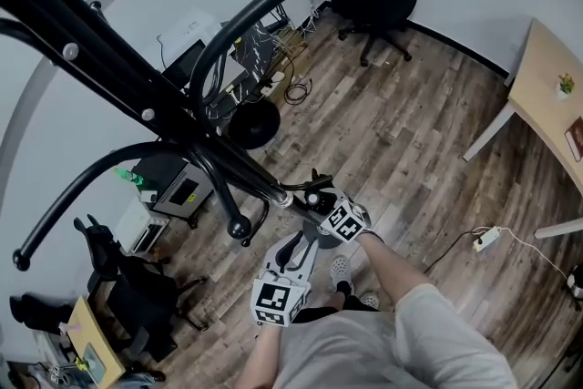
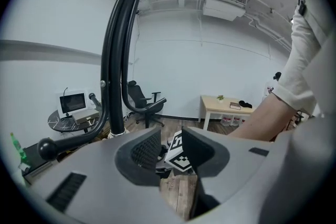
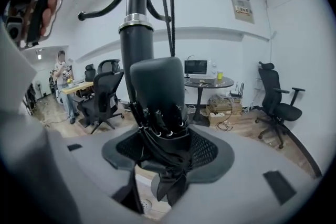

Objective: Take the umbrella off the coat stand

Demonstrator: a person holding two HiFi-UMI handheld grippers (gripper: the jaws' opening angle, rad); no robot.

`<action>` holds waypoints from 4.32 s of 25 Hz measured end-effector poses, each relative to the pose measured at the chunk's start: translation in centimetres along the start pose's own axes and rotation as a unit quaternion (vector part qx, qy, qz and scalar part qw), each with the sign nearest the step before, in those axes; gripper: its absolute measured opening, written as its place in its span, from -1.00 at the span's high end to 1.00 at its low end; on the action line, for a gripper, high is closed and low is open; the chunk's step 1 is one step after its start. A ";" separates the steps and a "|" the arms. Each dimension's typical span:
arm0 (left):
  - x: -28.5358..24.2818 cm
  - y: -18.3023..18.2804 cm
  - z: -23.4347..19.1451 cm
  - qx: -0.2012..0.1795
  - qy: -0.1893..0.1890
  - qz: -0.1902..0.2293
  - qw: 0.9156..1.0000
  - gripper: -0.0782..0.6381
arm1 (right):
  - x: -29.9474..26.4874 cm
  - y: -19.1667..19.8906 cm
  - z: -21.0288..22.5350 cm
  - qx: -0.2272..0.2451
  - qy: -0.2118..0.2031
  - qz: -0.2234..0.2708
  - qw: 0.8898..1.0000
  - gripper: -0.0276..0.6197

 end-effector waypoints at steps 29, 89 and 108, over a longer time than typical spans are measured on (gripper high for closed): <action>1.4 -0.3 -0.1 0.033 -0.004 0.029 0.999 0.42 | 5.3 -4.5 -0.9 -0.059 0.016 0.055 0.997 0.22; 1.7 -0.2 1.9 0.073 0.012 0.052 0.996 0.43 | 19.4 -4.1 -3.5 -0.096 0.093 0.108 0.985 0.21; 4.0 1.6 7.2 0.055 0.010 0.042 0.998 0.43 | 28.3 -2.2 -9.4 -0.133 0.131 0.134 0.973 0.21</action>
Point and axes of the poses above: the fingertips, and each gripper's own axes: x backward along the fingers, z to its right, y out of its underside, the point moved 2 cm from there along x, backward along the fingers, and after that the axes turned 6 degrees about -y, right-handed, at the moved point
